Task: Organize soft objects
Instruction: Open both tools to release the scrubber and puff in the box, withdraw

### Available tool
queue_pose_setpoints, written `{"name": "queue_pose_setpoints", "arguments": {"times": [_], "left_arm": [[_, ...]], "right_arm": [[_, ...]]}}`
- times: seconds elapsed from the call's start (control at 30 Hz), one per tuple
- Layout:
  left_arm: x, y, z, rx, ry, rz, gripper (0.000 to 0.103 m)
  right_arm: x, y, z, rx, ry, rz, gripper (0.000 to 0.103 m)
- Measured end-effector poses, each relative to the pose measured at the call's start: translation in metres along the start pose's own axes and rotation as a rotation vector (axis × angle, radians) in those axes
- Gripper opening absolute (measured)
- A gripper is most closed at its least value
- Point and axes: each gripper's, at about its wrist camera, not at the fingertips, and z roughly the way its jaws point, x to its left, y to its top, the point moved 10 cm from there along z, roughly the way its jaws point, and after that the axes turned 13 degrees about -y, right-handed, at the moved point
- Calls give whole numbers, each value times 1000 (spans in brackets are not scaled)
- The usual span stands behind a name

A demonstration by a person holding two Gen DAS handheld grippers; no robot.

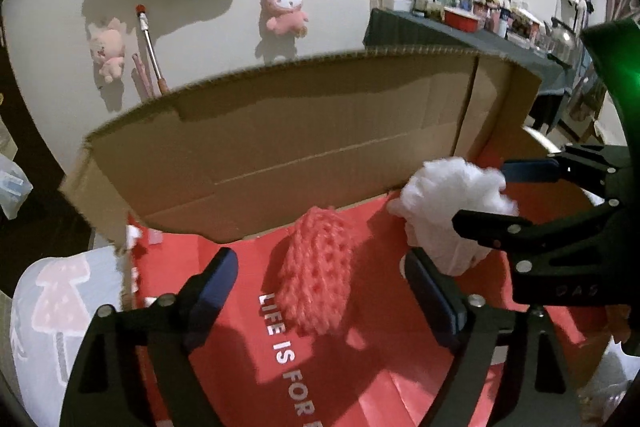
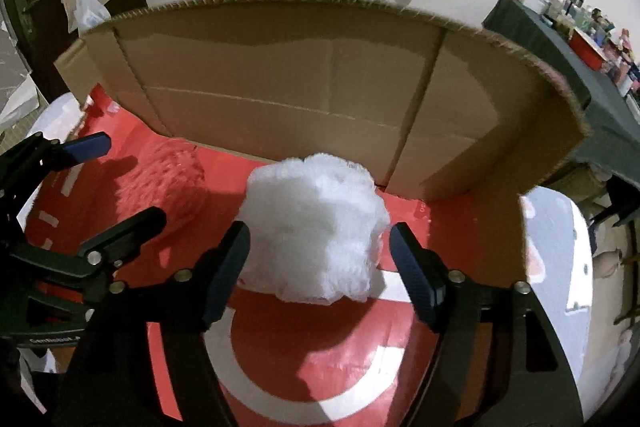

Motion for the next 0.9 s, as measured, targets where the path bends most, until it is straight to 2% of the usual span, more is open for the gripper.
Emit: {"name": "queue_pose_setpoints", "arguments": {"times": [0.17,0.23,0.3,0.47,0.7,0.83,0.9], "left_arm": [[-7,6,-33,-66,-6,-12,97],[-12,7,-51,-97,-6,-9,99],[-15,8,-67,-126,-5,-8,102],[-30,9,-111,-208,-14,-13,103],[-59,-3,-171,-336,-47,-21,103],[-76,-16,-205,-404,-66,-12,103],[-86,-24,-223,-445,-66,-1,103]], "right_arm": [[-8,2,-32,-49,-12,19,78],[-11,3,-47,-73,-14,30,84],[-14,1,-66,-106,-22,37,85],[-16,-9,-110,-174,-32,48,85],[-17,-37,-184,-328,-51,61,86],[-17,-56,-226,-423,-81,73,93],[-16,-67,-246,-477,-115,67,93]]}}
